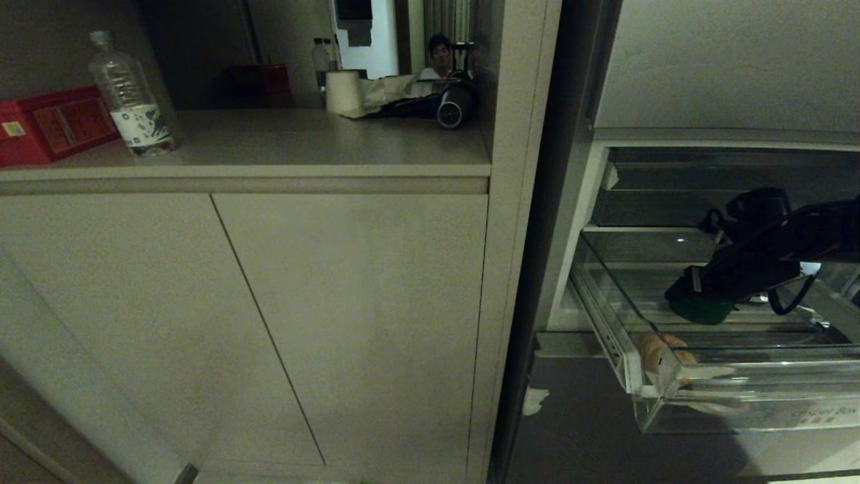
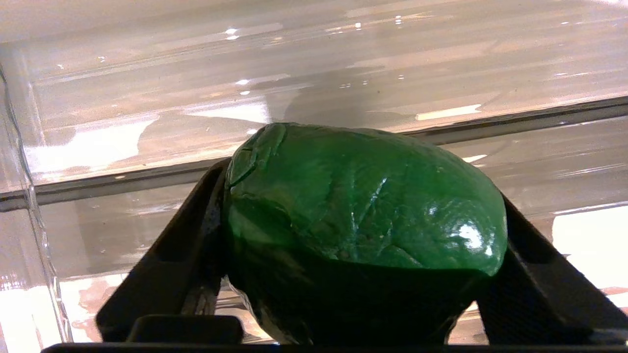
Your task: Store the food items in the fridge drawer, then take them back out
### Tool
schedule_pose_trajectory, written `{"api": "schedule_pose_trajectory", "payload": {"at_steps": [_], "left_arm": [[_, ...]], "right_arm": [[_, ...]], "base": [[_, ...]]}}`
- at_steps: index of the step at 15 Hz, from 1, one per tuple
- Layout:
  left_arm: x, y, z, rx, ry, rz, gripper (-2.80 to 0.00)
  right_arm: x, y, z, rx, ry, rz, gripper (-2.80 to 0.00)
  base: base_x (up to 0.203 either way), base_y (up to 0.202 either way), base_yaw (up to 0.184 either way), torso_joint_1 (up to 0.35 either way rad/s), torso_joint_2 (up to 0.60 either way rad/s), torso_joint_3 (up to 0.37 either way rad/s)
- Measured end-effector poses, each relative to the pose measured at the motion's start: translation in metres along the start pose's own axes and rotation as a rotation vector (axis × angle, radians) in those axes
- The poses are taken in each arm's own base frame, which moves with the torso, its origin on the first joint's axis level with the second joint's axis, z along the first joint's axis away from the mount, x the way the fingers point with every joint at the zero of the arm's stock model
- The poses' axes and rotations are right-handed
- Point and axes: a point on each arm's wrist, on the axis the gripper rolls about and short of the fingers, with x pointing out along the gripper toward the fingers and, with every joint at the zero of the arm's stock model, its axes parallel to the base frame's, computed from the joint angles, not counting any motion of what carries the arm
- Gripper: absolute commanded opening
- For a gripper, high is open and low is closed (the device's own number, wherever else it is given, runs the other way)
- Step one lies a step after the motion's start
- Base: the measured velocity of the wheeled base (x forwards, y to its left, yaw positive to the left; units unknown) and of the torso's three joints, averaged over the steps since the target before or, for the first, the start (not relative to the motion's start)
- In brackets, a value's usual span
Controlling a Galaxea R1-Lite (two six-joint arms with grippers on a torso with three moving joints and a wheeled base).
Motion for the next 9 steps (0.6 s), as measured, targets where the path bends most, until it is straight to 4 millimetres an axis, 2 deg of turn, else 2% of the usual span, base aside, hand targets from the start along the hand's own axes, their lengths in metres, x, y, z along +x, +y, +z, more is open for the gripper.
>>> {"api": "schedule_pose_trajectory", "payload": {"at_steps": [4,7,9], "left_arm": [[0.000,0.000,0.000,0.000,0.000,0.000,-2.80],[0.000,0.000,0.000,0.000,0.000,0.000,-2.80],[0.000,0.000,0.000,0.000,0.000,0.000,-2.80]], "right_arm": [[-0.010,0.001,0.002,0.000,-0.019,0.002,-2.80],[-0.032,0.001,0.005,0.001,-0.058,0.004,-2.80],[-0.054,0.001,0.002,0.001,-0.081,0.006,-2.80]], "base": [[0.000,0.000,0.000,0.000,0.00,0.000],[0.000,0.000,0.000,0.000,0.00,0.000],[0.000,0.000,0.000,0.000,0.00,0.000]]}}
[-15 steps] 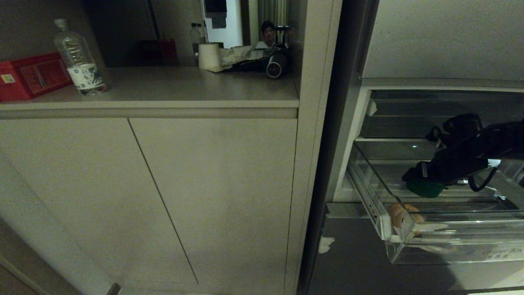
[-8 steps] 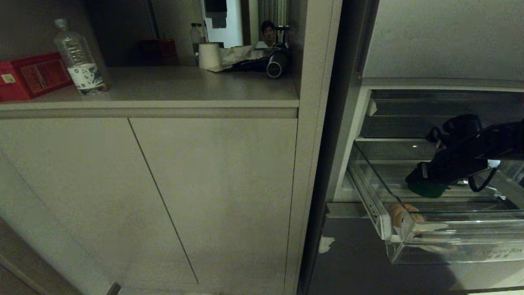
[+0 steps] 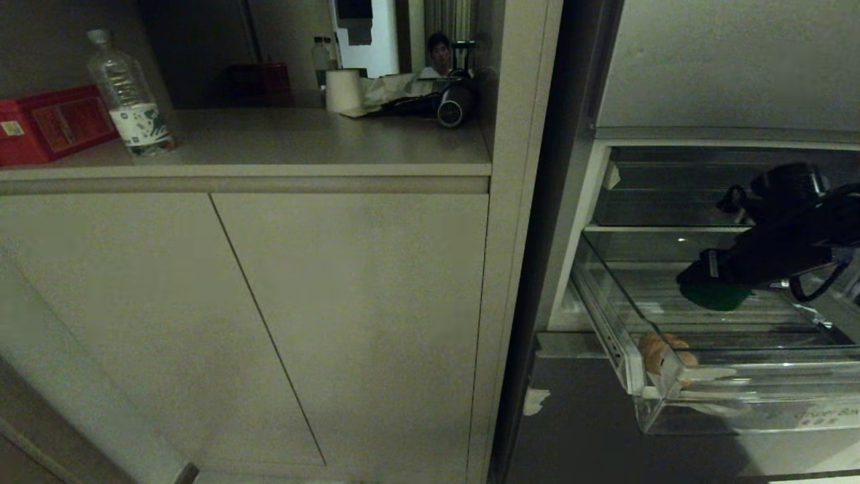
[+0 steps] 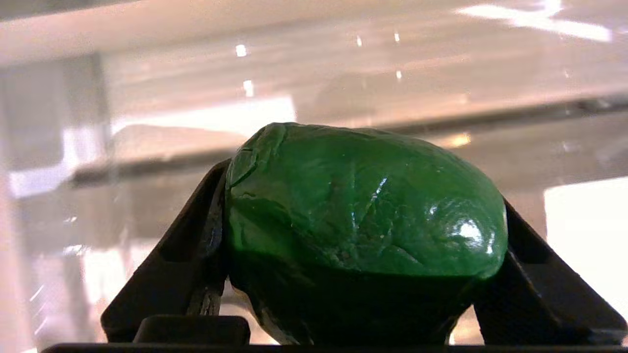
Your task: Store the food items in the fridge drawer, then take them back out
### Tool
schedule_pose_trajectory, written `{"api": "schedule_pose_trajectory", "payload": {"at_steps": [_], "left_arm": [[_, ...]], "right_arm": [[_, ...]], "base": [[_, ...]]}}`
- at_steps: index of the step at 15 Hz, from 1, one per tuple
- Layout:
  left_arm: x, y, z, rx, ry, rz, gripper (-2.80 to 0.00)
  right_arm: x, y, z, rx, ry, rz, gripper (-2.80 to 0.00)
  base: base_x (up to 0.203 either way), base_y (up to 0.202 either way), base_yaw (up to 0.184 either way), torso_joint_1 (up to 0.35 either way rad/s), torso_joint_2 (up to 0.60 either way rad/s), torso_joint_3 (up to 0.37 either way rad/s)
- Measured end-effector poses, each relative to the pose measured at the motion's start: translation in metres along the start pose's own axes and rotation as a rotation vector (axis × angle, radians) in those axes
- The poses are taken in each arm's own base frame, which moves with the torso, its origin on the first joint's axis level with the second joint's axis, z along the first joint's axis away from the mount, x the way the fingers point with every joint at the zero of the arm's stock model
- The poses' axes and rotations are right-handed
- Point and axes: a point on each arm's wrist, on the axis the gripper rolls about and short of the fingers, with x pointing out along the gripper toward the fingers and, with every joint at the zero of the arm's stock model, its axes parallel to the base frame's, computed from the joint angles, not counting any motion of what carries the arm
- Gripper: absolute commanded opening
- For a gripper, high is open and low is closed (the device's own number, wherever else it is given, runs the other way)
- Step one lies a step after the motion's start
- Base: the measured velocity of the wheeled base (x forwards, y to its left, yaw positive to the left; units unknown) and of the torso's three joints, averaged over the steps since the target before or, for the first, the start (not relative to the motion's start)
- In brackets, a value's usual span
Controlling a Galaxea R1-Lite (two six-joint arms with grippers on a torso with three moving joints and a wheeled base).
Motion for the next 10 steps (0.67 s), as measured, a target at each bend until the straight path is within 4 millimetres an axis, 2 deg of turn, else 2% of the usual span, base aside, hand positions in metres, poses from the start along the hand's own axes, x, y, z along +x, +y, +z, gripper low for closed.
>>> {"api": "schedule_pose_trajectory", "payload": {"at_steps": [5,8,10], "left_arm": [[0.000,0.000,0.000,0.000,0.000,0.000,-2.80],[0.000,0.000,0.000,0.000,0.000,0.000,-2.80],[0.000,0.000,0.000,0.000,0.000,0.000,-2.80]], "right_arm": [[-0.066,0.000,-0.027,0.000,-0.031,0.005,-2.80],[-0.117,-0.001,-0.050,0.003,-0.091,0.008,-2.80],[-0.158,-0.002,-0.069,0.006,-0.167,0.006,-2.80]], "base": [[0.000,0.000,0.000,0.000,0.00,0.000],[0.000,0.000,0.000,0.000,0.00,0.000],[0.000,0.000,0.000,0.000,0.00,0.000]]}}
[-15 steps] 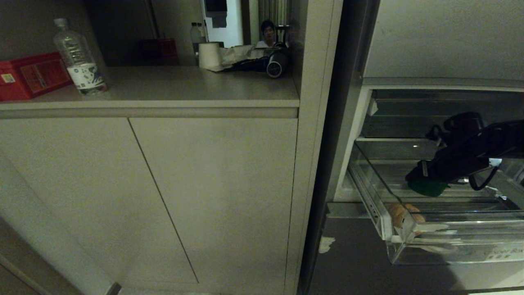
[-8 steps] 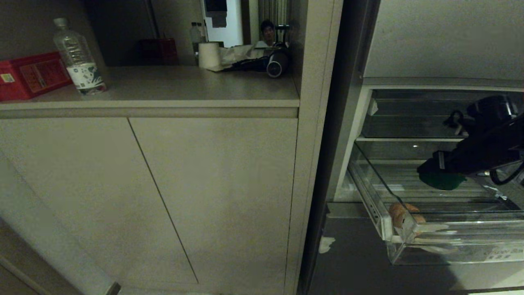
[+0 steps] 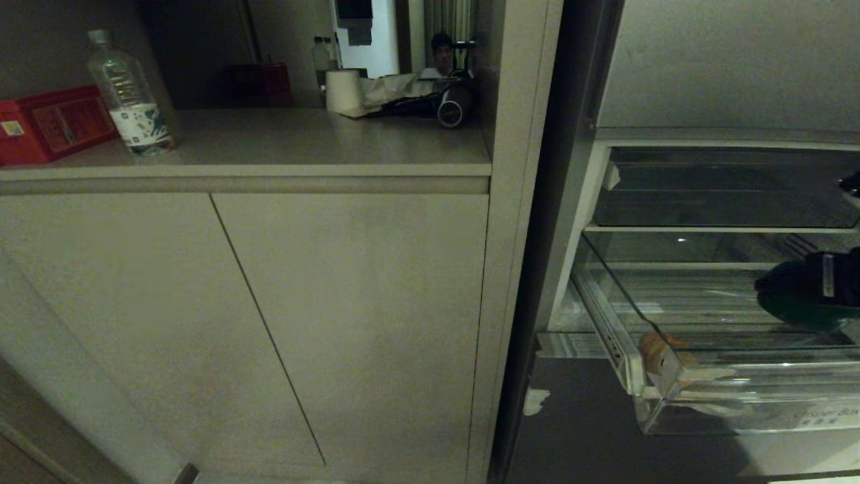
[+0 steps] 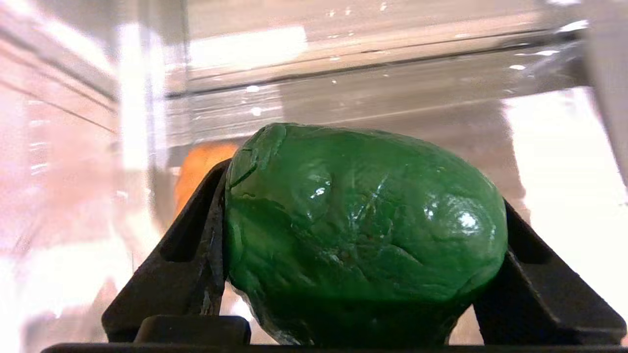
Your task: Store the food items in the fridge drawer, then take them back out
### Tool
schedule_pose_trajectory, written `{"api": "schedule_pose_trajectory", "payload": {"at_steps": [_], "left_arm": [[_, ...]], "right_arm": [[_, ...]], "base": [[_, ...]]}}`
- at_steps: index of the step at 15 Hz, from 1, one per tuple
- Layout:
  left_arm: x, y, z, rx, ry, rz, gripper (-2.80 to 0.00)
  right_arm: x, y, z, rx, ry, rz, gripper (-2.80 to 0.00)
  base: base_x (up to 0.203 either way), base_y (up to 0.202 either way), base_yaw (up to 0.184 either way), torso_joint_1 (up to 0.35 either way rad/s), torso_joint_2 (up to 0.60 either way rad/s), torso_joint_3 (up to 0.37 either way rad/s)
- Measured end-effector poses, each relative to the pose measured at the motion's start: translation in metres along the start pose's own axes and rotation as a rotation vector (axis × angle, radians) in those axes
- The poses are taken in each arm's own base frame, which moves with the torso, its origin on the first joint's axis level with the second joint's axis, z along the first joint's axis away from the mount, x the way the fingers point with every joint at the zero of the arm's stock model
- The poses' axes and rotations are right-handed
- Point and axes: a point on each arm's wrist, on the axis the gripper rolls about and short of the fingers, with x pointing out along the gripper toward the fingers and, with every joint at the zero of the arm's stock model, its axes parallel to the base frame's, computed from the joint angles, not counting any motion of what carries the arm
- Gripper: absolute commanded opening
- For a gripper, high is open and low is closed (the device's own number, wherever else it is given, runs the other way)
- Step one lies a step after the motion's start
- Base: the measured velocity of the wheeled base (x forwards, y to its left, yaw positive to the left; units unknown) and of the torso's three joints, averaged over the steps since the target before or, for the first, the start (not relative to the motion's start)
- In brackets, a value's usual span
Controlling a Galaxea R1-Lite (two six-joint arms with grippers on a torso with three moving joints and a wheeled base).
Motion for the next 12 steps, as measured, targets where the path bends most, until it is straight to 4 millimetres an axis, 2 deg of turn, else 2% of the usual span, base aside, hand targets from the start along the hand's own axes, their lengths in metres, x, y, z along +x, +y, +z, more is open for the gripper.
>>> {"api": "schedule_pose_trajectory", "payload": {"at_steps": [3,6,8,10,12], "left_arm": [[0.000,0.000,0.000,0.000,0.000,0.000,-2.80],[0.000,0.000,0.000,0.000,0.000,0.000,-2.80],[0.000,0.000,0.000,0.000,0.000,0.000,-2.80],[0.000,0.000,0.000,0.000,0.000,-0.001,-2.80],[0.000,0.000,0.000,0.000,0.000,0.000,-2.80]], "right_arm": [[-0.063,-0.001,-0.032,0.000,-0.122,0.002,-2.80],[-0.113,-0.001,-0.083,-0.006,-0.240,0.006,-2.80],[-0.133,-0.002,-0.121,-0.014,-0.301,0.021,-2.80],[-0.139,-0.002,-0.154,-0.022,-0.331,0.049,-2.80],[-0.142,-0.003,-0.171,-0.027,-0.356,0.063,-2.80]], "base": [[0.000,0.000,0.000,0.000,0.00,0.000],[0.000,0.000,0.000,0.000,0.00,0.000],[0.002,0.000,-0.056,0.001,0.00,0.005],[-0.001,0.008,-0.171,0.002,0.00,0.002],[0.000,0.006,-0.180,0.001,0.00,-0.001]]}}
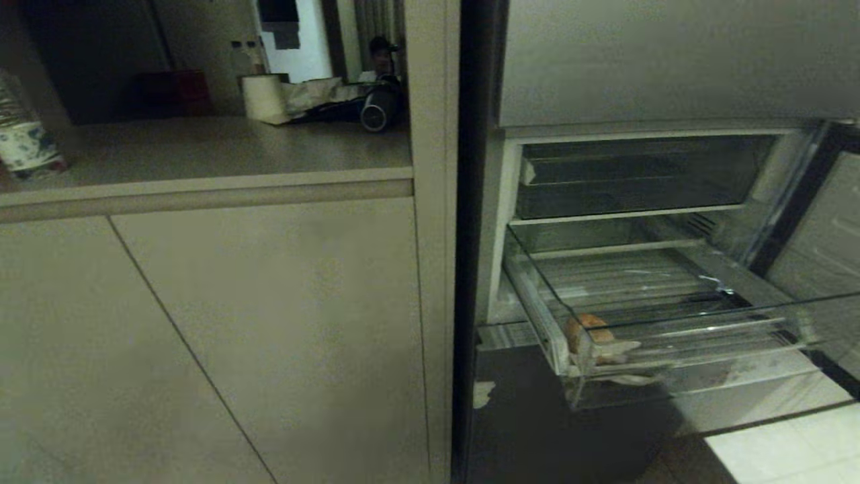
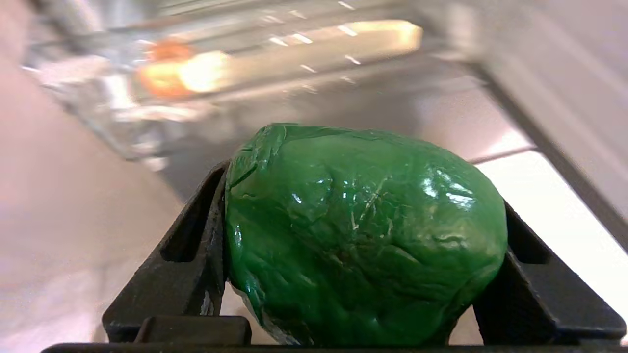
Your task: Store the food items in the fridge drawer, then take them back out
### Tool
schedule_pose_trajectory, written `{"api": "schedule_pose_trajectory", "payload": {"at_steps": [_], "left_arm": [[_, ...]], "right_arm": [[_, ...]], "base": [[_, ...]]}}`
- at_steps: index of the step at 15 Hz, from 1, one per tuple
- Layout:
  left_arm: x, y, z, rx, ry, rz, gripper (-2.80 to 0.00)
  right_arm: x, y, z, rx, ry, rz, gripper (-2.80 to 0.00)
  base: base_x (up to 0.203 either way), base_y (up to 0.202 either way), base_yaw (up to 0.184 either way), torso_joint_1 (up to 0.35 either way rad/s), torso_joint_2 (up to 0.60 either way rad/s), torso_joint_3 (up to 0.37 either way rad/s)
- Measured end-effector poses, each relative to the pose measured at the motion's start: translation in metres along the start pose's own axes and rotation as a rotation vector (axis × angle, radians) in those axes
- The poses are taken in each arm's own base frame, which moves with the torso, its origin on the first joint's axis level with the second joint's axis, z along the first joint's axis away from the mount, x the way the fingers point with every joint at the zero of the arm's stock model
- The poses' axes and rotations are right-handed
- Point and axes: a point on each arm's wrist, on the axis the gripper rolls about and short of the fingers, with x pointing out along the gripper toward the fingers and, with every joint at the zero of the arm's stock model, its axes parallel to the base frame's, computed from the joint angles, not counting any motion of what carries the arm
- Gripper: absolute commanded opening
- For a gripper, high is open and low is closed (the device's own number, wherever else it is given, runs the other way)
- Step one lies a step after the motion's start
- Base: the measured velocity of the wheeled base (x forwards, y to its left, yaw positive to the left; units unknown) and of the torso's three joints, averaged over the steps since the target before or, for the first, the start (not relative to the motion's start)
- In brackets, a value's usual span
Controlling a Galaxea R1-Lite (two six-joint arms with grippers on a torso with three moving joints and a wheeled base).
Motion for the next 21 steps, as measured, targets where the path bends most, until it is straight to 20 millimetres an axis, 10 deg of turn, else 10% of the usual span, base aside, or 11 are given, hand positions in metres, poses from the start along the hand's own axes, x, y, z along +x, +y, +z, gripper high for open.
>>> {"api": "schedule_pose_trajectory", "payload": {"at_steps": [12,21], "left_arm": [[0.000,0.000,0.000,0.000,0.000,0.000,-2.80],[0.000,0.000,0.000,0.000,0.001,0.000,-2.80]], "right_arm": [[-0.007,0.001,-0.016,-0.003,-0.025,0.035,-2.80],[0.029,-0.003,0.024,-0.043,-0.057,-0.074,-2.80]], "base": [[-0.001,0.007,-0.177,0.001,0.00,0.001],[0.000,0.002,-0.072,0.001,0.00,0.003]]}}
